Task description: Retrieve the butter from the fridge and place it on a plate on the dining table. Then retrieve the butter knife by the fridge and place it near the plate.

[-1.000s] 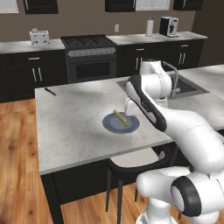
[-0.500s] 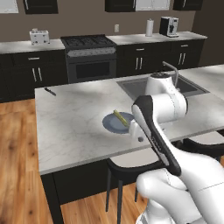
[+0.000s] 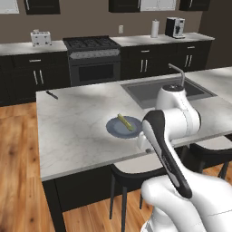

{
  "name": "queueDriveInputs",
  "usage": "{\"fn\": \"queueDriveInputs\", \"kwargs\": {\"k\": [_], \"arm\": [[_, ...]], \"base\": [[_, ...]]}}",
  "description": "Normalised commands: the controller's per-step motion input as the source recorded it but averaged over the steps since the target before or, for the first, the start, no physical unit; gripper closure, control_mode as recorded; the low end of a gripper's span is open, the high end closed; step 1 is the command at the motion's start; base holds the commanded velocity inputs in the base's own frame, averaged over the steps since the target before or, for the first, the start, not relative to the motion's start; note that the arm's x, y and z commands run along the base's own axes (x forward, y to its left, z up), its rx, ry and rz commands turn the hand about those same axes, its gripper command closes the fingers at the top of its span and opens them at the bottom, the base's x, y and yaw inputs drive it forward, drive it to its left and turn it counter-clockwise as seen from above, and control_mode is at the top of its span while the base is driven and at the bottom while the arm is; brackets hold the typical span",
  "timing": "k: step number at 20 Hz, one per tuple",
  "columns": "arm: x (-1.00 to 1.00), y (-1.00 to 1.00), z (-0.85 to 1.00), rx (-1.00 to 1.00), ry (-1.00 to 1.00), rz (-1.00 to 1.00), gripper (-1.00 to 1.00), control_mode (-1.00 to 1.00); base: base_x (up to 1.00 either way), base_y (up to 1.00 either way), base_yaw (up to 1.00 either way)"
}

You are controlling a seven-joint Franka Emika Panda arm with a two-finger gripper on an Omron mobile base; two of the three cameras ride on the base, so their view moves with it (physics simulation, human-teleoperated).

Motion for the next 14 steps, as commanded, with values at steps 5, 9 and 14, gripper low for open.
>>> {"fn": "queueDriveInputs", "kwargs": {"k": [5, 9, 14], "arm": [[0.0, 0.0, 0.0, 0.0, 0.0, 0.0, -1.0, 1.0], [0.0, 0.0, 0.0, 0.0, 0.0, 0.0, -1.0, 1.0], [0.0, 0.0, 0.0, 0.0, 0.0, 0.0, -1.0, 1.0]], "base": [[-0.14, 0.84, 0.0], [-0.2, 1.0, 0.0], [-0.04, 0.98, 0.07]]}}
